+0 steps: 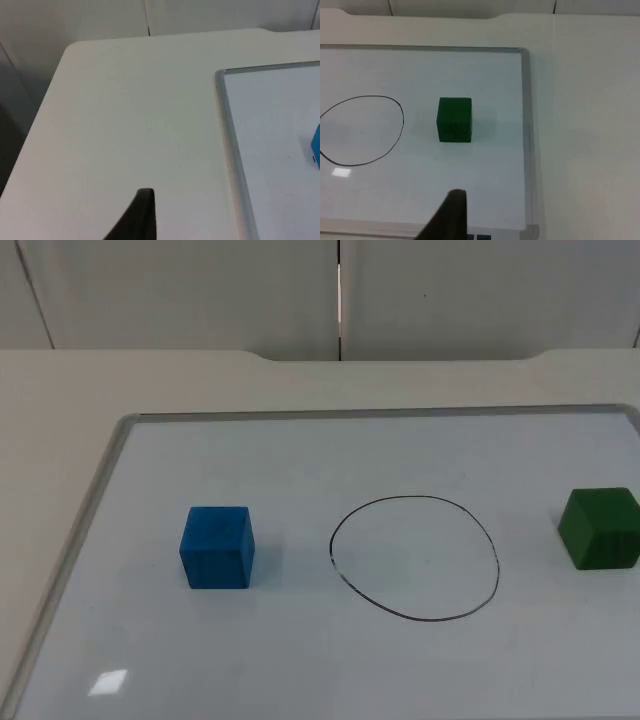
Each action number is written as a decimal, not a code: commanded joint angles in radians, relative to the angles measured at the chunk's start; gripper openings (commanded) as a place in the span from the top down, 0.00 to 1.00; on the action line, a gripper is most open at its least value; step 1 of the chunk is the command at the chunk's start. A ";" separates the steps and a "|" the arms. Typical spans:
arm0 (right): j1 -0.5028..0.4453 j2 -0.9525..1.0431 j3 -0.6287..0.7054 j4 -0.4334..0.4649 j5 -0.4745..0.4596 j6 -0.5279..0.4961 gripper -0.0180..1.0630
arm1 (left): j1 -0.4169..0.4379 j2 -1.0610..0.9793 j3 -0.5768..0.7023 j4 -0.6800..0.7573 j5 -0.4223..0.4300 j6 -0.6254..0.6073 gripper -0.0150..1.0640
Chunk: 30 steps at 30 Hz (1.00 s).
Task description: Push the two cubes into the marked area.
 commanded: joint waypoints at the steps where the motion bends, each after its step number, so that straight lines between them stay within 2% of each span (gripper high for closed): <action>1: -0.002 -0.004 0.002 0.001 -0.004 0.001 0.01 | 0.003 0.014 -0.010 -0.023 -0.013 -0.007 0.01; 7: -0.002 -0.004 0.002 0.001 -0.004 0.001 0.01 | 0.003 0.072 -0.010 -0.052 -0.026 -0.003 0.02; 9: -0.002 -0.004 0.002 0.001 -0.004 0.001 0.01 | 0.003 0.096 -0.010 -0.071 -0.033 0.016 0.05; 10: -0.002 -0.004 0.002 0.001 -0.004 0.001 0.01 | 0.003 0.113 -0.010 -0.089 -0.042 0.027 0.11; 11: -0.002 -0.004 0.002 0.001 -0.004 0.001 0.01 | 0.003 0.113 -0.010 -0.089 -0.042 0.027 0.11; 15: -0.002 -0.004 0.002 0.001 -0.004 0.001 0.01 | 0.003 0.149 -0.010 -0.123 -0.078 0.030 0.30; 16: -0.002 -0.004 0.002 0.001 -0.004 0.001 0.01 | 0.003 0.149 -0.010 -0.123 -0.078 0.030 0.30; 19: -0.002 -0.004 0.002 -0.002 -0.004 0.001 0.01 | 0.003 0.171 -0.010 -0.157 -0.094 0.048 0.47; 21: -0.002 -0.004 0.002 -0.002 -0.004 0.001 0.01 | 0.003 0.182 -0.010 -0.220 -0.112 0.115 0.58; 22: -0.002 -0.004 0.002 -0.002 -0.004 0.001 0.01 | 0.003 0.182 -0.010 -0.220 -0.112 0.115 0.58; 26: -0.002 -0.004 0.002 -0.002 -0.004 0.001 0.01 | 0.003 0.233 -0.010 -0.381 -0.132 0.274 0.80; 30: -0.002 -0.004 0.002 -0.002 -0.004 0.001 0.01 | 0.003 0.293 -0.010 -0.451 -0.177 0.299 0.86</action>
